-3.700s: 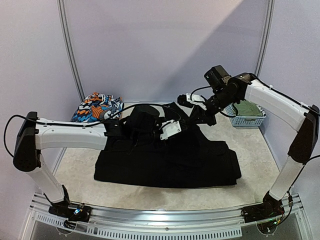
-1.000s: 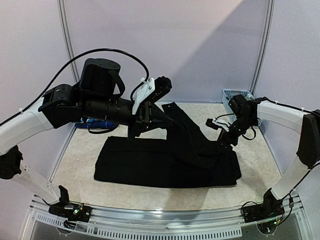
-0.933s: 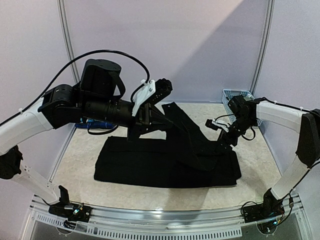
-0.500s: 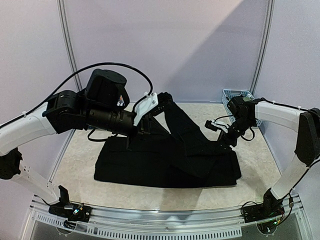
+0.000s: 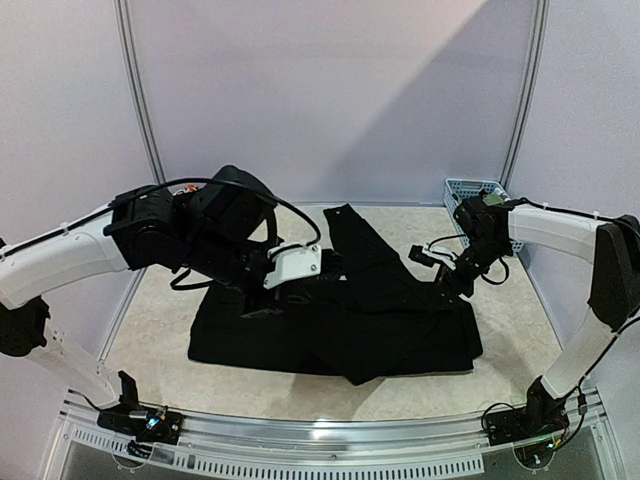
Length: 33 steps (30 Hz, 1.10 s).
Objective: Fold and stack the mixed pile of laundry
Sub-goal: Adjust the rectangle-folded shirt at the center of the board.
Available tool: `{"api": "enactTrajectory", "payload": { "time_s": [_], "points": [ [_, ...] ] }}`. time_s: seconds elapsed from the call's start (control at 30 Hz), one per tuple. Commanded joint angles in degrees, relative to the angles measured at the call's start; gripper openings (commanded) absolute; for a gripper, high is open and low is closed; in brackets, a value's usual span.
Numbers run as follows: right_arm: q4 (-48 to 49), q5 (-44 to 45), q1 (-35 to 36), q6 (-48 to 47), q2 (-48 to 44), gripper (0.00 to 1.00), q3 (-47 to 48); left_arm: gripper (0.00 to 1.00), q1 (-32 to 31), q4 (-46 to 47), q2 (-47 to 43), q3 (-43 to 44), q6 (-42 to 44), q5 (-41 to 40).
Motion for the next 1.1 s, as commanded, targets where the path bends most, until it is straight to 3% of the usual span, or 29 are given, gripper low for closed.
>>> {"api": "enactTrajectory", "payload": {
  "time_s": [0.0, 0.27, 0.57, 0.67, 0.9, 0.97, 1.07],
  "points": [
    [-0.6, -2.3, 0.2, -1.7, 2.0, 0.7, -0.3, 0.0, -0.9, -6.2, 3.3, 1.4, 10.0, -3.3],
    [0.4, -1.2, 0.2, -2.2, 6.7, 0.7, 1.7, 0.0, -1.0, -7.3, 5.0, 0.7, 22.0, -15.1],
    [0.5, -3.4, 0.2, -2.6, 9.0, 0.7, 2.0, 0.0, 1.3, -3.4, 8.4, -2.1, 29.7, -19.1],
    [0.5, -3.5, 0.3, -2.8, 9.2, 0.7, 1.8, 0.0, 1.7, 0.6, 9.4, -5.8, 32.7, -24.4],
    [0.6, -3.8, 0.4, -2.9, 9.7, 0.71, 1.1, 0.11, 3.8, 10.7, 8.0, -12.7, 35.8, -26.2],
    [0.6, -3.8, 0.5, -2.8, 9.7, 0.7, 1.2, 0.1, 4.8, 14.6, 7.7, -14.8, 37.9, -28.5],
    [0.7, -4.0, 0.5, -2.7, 9.9, 0.71, 1.2, 0.0, 6.5, 18.7, 7.9, -16.1, 39.9, -30.9]
  ]
}}
